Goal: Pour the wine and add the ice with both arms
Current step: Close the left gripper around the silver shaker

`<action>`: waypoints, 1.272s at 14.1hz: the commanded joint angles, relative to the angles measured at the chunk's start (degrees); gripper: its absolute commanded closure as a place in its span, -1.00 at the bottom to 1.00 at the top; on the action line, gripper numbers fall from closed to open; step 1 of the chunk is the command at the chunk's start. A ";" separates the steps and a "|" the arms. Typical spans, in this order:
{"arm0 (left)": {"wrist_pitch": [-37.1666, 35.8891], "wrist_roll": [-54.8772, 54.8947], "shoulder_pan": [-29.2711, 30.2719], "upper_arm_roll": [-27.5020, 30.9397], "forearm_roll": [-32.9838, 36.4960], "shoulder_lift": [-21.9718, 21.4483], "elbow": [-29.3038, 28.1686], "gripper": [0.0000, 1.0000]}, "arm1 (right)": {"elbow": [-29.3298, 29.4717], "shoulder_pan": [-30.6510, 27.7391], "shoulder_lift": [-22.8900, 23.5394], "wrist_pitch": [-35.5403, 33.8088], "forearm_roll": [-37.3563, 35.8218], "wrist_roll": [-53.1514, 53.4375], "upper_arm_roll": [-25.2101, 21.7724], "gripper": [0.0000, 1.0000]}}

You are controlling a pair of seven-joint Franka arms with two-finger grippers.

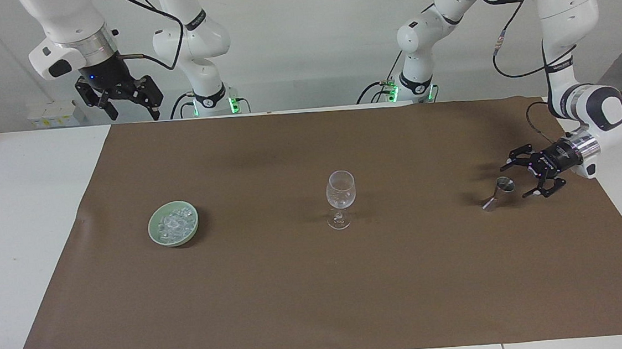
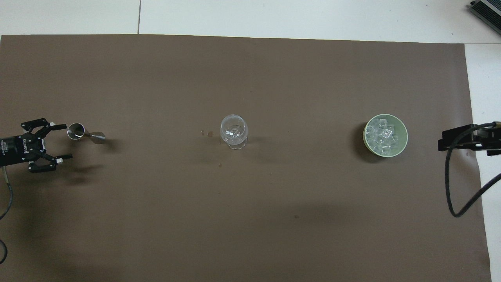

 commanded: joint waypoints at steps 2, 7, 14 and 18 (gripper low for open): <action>-1.84 0.00 -0.14 0.09 -2.08 3.50 2.08 -1.00 | -1.29 -0.28 -1.28 -0.09 0.91 -1.07 -0.07 -1.00; -3.86 0.09 -0.14 0.09 -2.26 6.31 4.81 -1.00 | -1.29 -0.28 -1.28 -0.09 0.91 -1.07 0.01 -1.00; -3.95 0.62 -1.55 -0.44 -4.01 7.46 5.07 -1.00 | -1.29 -0.28 -1.28 -0.09 0.91 -1.07 -0.07 -1.00; -3.95 3.16 -1.99 -0.44 -4.45 7.72 4.90 -1.00 | -1.29 -0.28 -1.28 -0.09 0.91 -1.07 -0.07 -1.00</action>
